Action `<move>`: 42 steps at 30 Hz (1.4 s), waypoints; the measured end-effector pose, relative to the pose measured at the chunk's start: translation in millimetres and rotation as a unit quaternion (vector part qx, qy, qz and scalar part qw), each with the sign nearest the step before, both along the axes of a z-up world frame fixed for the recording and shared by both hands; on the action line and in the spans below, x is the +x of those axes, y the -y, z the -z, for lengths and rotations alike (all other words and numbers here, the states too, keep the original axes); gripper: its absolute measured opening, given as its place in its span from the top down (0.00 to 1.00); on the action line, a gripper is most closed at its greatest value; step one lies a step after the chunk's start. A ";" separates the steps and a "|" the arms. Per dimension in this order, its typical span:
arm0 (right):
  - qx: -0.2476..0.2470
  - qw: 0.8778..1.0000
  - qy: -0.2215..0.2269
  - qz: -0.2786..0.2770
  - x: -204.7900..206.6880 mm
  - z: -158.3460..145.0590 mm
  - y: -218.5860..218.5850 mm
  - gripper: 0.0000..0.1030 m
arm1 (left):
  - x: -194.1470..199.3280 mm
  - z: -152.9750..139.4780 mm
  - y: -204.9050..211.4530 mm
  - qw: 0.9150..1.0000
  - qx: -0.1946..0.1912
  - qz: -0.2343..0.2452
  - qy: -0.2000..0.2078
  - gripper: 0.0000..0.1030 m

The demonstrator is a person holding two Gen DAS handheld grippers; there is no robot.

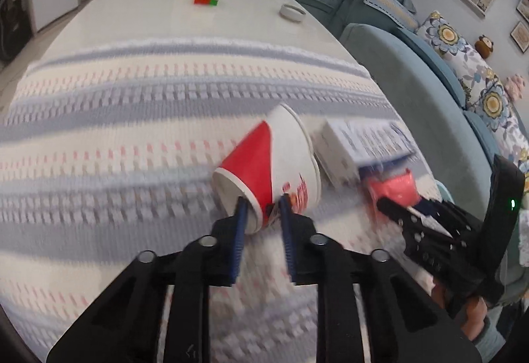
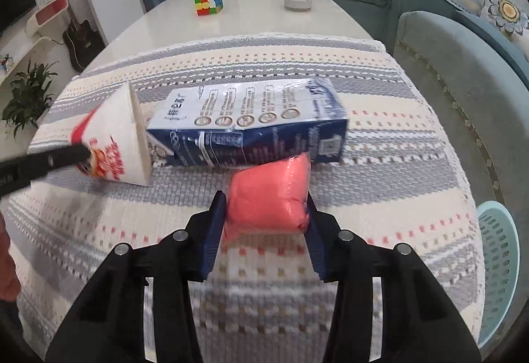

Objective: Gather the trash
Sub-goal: 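Grasp the red-white paper cup with the left tool while the right tool grasps the pink bag, then carry paper cup and pink bag over the basket and release both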

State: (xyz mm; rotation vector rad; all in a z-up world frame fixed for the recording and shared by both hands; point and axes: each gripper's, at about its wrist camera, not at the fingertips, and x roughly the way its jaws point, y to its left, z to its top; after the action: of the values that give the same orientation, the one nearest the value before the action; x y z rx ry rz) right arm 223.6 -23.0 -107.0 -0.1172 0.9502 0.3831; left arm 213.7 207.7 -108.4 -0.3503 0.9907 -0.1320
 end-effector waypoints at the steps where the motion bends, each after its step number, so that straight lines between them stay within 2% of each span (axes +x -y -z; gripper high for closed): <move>1: 0.002 1.000 0.002 0.001 -2.9 -2.4 4.4 0.60 | -8.5 0.4 4.0 1.000 -0.005 0.000 -0.002 0.88; 7: 0.015 1.000 0.009 0.010 -29.8 -19.7 40.1 0.60 | -49.6 -7.7 24.4 1.000 -0.020 0.013 0.011 0.88; 9: 0.022 1.000 0.010 0.019 -38.7 -24.0 52.8 0.60 | -53.5 -16.7 22.4 1.000 -0.007 0.007 0.030 0.73; 10: 0.027 0.999 0.010 0.022 -42.1 -24.7 58.2 0.60 | -52.5 -21.2 19.4 0.999 -0.001 0.002 0.038 0.56; 11: 0.029 0.999 0.010 0.028 -46.3 -24.2 63.8 0.60 | -49.3 -25.5 15.3 0.999 0.005 -0.003 0.046 0.48; 12: 0.030 0.999 0.010 0.031 -48.4 -23.2 66.6 0.60 | -43.5 -29.0 11.3 0.999 0.010 -0.002 0.052 0.44; 14: 0.039 0.999 0.003 0.032 -51.8 -18.7 71.4 0.60 | -21.7 -31.5 3.6 0.998 0.026 0.013 0.059 0.23; 15: 0.040 0.999 -0.001 0.032 -52.0 -16.6 71.9 0.60 | -9.9 -29.9 0.1 0.998 0.032 0.017 0.057 0.21; 17: 0.042 0.999 -0.004 0.031 -50.7 -15.2 72.8 0.60 | 14.2 -21.6 -2.2 0.998 0.035 0.024 0.037 0.21; 20: 0.052 0.998 -0.003 0.027 -51.1 -18.1 72.7 0.60 | 40.8 1.9 -1.0 0.999 0.005 0.049 -0.012 0.22; 24: 0.054 0.998 -0.002 0.025 -54.8 -17.8 72.5 0.60 | 41.5 14.7 17.2 0.996 0.008 0.085 -0.030 0.24; 25: 0.054 0.998 -0.003 0.025 -54.9 -17.4 72.9 0.60 | 39.2 16.2 20.1 0.996 0.011 0.083 -0.028 0.27; 26: 0.056 0.998 -0.004 0.026 -54.6 -16.7 73.6 0.60 | 37.3 18.7 25.0 0.996 0.015 0.078 -0.032 0.35; 27: 0.057 0.998 -0.006 0.027 -53.9 -16.6 73.2 0.60 | 36.0 21.2 27.7 0.996 0.017 0.075 -0.036 0.38; 31: 0.056 0.998 -0.001 0.023 -56.1 -19.9 72.8 0.60 | 22.2 19.9 39.0 0.998 0.039 0.042 -0.019 0.40; 35: 0.053 0.998 0.018 0.023 -63.7 -31.7 77.8 0.60 | -3.6 7.8 48.2 0.999 0.025 0.025 0.001 0.45; 37: 0.048 0.998 0.034 0.026 -69.7 -40.4 82.9 0.60 | -22.2 -11.0 56.4 0.999 0.016 0.030 0.027 0.45; 42: 0.066 0.994 0.072 0.055 -85.2 -70.5 117.7 0.60 | -39.1 -69.7 87.6 0.994 0.002 0.052 0.093 0.45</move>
State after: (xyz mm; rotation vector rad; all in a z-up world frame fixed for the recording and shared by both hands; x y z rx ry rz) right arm 138.4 -140.7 -36.5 0.0292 0.7834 0.3299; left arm 174.6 120.0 -38.8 -0.2765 0.8240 -0.2531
